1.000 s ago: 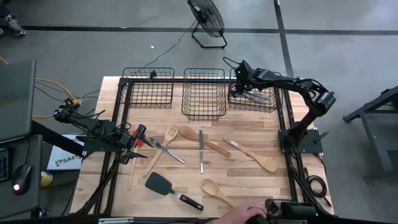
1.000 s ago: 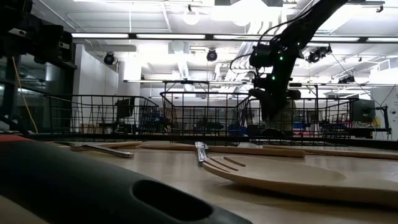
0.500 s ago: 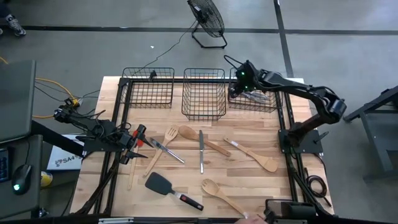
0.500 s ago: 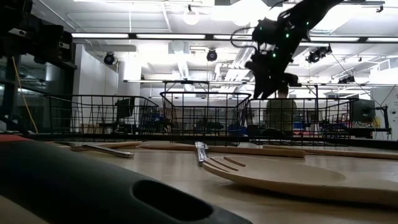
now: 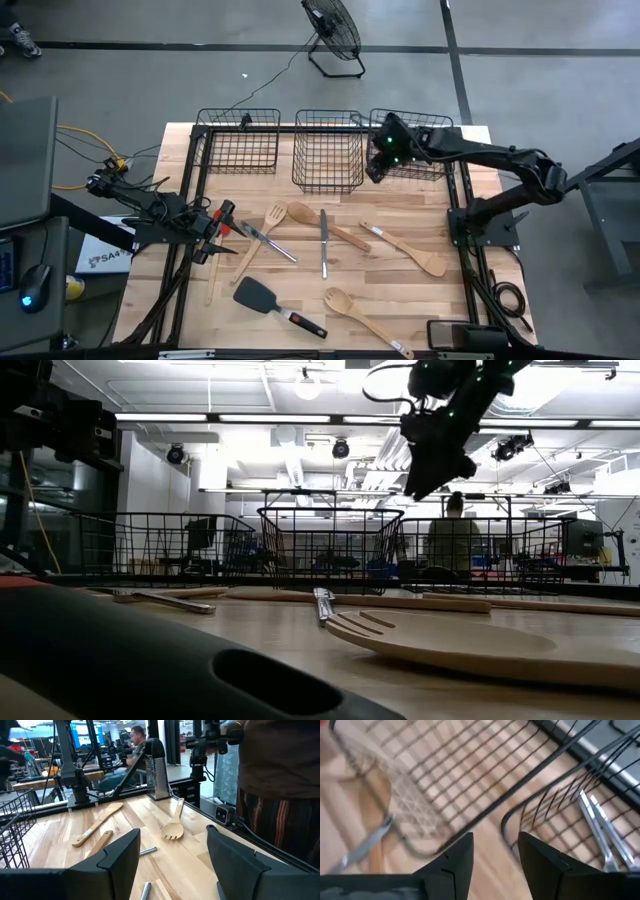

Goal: Pick & Place Kitchen Items
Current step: Put the brown serving spoon into the middle wire basket

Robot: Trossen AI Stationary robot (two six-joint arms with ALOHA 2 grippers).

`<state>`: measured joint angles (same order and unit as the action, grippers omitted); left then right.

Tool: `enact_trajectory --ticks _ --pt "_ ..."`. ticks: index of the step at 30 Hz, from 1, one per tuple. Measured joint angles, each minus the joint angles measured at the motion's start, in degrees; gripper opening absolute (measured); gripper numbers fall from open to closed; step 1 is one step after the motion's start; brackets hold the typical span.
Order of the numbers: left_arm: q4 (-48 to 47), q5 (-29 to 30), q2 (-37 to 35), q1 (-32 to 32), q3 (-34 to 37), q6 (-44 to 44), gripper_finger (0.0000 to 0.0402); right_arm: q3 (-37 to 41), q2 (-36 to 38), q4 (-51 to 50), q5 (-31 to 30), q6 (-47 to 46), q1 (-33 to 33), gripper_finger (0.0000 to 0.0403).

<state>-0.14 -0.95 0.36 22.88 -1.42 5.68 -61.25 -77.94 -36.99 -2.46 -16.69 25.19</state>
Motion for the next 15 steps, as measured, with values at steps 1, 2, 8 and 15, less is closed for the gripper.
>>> enact_trajectory --ticks 1,2,8,15 --pt "0.00 0.00 -0.02 0.01 0.01 0.00 0.0227 0.00 0.13 -1.30 0.00 -0.02 -0.90 0.0146" --pt "0.00 0.00 -0.02 0.00 0.01 0.00 0.0227 0.00 0.18 -2.37 -0.03 -0.02 -1.86 0.0146" --pt "0.00 0.00 -0.01 0.01 0.01 -0.01 0.0227 0.02 0.12 -9.40 2.78 -3.09 -6.78 0.0146" --pt "0.00 0.00 0.00 0.00 0.01 0.01 0.0227 0.02 0.08 -14.54 2.79 -8.49 -11.53 0.0146"
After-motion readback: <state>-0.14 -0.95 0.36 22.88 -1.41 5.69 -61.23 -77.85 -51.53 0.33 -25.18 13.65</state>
